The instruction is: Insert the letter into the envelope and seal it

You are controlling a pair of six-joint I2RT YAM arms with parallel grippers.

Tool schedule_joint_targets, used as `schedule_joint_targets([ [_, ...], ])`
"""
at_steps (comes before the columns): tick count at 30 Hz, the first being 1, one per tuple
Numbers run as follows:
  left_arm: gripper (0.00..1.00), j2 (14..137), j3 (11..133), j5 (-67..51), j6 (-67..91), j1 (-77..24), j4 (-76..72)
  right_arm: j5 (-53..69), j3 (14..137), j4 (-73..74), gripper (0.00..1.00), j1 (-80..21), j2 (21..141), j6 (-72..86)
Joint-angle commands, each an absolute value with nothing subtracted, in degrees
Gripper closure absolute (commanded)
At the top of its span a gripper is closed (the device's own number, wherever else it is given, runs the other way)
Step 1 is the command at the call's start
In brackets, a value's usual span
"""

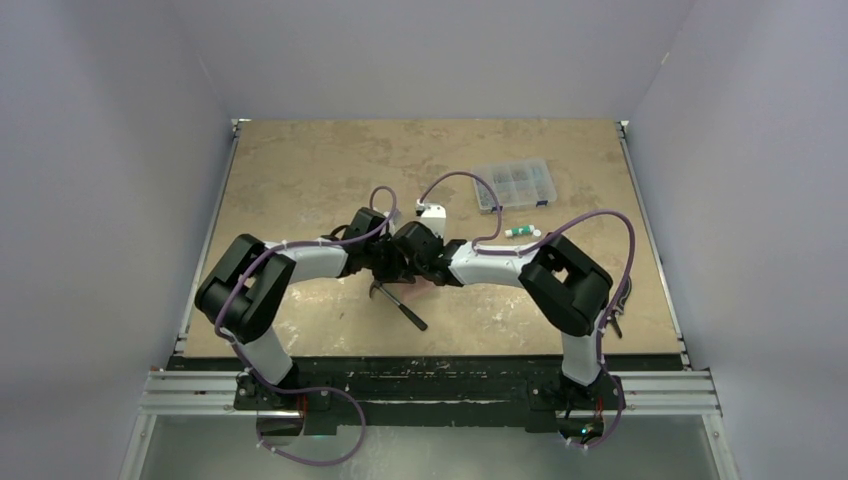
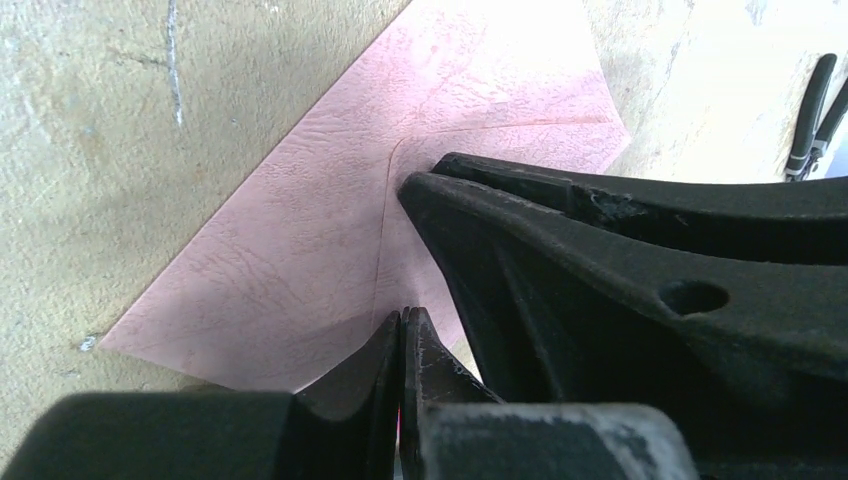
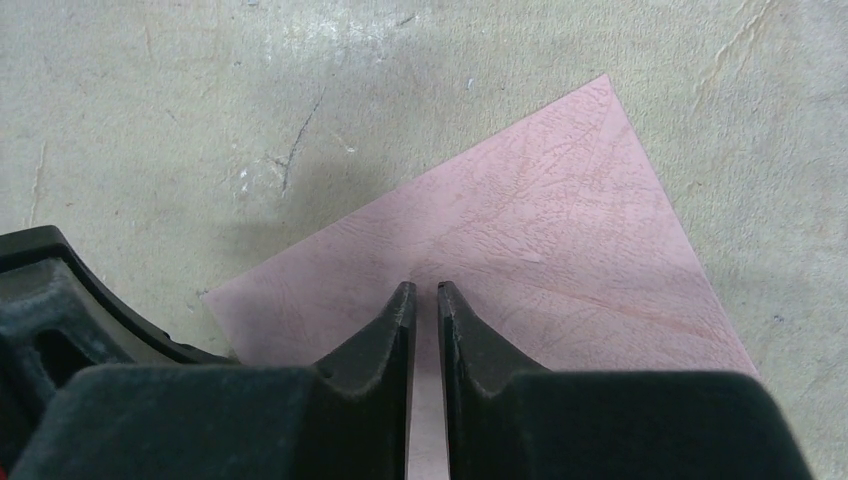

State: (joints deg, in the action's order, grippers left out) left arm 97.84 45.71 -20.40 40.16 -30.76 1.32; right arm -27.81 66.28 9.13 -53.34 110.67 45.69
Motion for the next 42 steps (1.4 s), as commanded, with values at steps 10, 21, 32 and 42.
schedule_joint_targets([
  [10, 1.00, 99.1, 41.8, -17.4, 39.5, -29.1, 4.2, -28.7, 60.6, 22.0, 0.84, -48.0, 111.3, 43.7],
  [21, 1.00, 100.1, 44.7, -19.4, 38.4, -29.0, 5.4, -25.3, 74.7, 21.3, 0.88, -50.9, 104.3, 33.3],
  [32, 1.00, 101.0, 43.7, -20.6, 38.2, -28.9, 3.9, -20.7, 74.6, 19.8, 0.90, -52.7, 110.3, 33.1],
  [42, 1.00, 100.9, 43.3, -21.2, 37.1, -28.6, 4.0, -23.2, 74.6, 24.9, 0.91, -52.4, 116.3, 36.0],
])
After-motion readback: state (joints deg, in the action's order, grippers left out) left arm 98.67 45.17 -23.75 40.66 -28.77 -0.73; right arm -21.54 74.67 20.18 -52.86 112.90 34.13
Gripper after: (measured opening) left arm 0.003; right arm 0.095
